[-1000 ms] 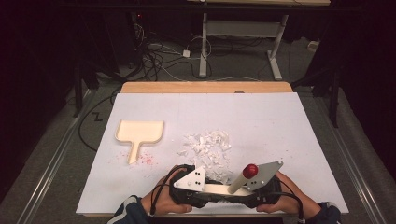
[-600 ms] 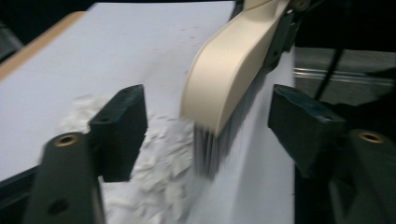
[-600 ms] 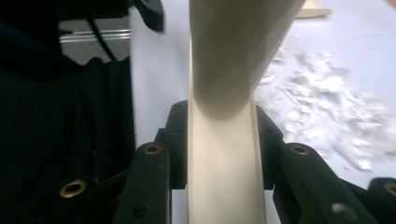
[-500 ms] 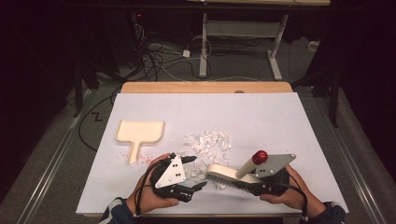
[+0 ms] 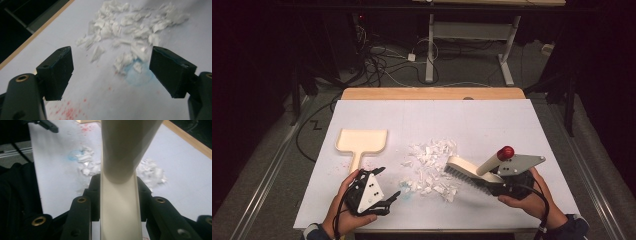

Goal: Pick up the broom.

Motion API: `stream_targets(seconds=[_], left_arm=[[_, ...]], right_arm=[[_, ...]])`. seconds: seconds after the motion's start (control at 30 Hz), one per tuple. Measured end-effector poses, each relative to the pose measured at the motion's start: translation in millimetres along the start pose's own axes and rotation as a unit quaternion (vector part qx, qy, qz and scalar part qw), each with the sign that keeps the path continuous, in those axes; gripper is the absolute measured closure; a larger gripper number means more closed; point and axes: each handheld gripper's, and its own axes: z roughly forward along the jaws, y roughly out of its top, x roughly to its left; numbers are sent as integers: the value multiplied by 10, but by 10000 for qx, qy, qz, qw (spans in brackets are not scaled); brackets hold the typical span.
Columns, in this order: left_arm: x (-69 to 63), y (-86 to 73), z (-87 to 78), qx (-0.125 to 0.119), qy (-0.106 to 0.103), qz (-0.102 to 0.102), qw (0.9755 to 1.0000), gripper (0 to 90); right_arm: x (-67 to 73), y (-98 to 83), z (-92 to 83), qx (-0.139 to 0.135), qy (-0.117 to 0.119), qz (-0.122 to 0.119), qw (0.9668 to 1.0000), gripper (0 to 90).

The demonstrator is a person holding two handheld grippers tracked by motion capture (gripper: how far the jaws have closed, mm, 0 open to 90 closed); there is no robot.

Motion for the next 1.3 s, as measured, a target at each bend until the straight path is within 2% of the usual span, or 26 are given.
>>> stream_targets(seconds=[0.13, 0.2, 0.23, 0.3, 0.37, 0.63, 0.73, 0.8, 0.9, 0.93, 1.13, 1.3], left_arm=[[7, -163, -53, 116, 112, -190, 9997, 182], [2, -233, -82, 178, 121, -236, 9995, 182], [-6, -290, -105, 223, 126, -326, 9991, 182], [-9, -312, -112, 243, 129, -347, 9990, 182], [-21, -346, -111, 329, 144, -362, 9987, 182], [-39, -354, -83, 373, 99, -354, 9986, 182], [-21, -349, -117, 225, 13, -530, 9983, 182], [-12, -355, -125, 205, 26, -596, 9980, 182], [-3, -371, -135, 231, 30, -606, 9979, 182], [-1, -374, -138, 237, 37, -611, 9978, 182], [-19, -377, -156, 281, 23, -555, 9981, 182], [-18, -386, -159, 295, 26, -599, 9978, 183]], right_arm=[[-95, -25, -32, -56, -199, 241, 9995, 675], [-108, -29, -33, -30, -257, 251, 9993, 675], [-129, -36, -37, -39, -317, 307, 9990, 675], [-143, -38, -39, -11, -340, 323, 9989, 675], [-173, -43, -47, 2, -458, 348, 9983, 675], [-244, -76, -39, 4, -629, 429, 9971, 675], [-268, -86, -39, 1, -694, 449, 9966, 675], [-292, -90, -35, -20, -723, 489, 9962, 675], [-308, -91, -29, 0, -736, 490, 9961, 675], [-319, -90, -23, 5, -822, 513, 9953, 675], [-363, -102, -22, -56, -956, 555, 9939, 675], [-405, -112, -9, -20, -1053, 589, 9927, 675]])
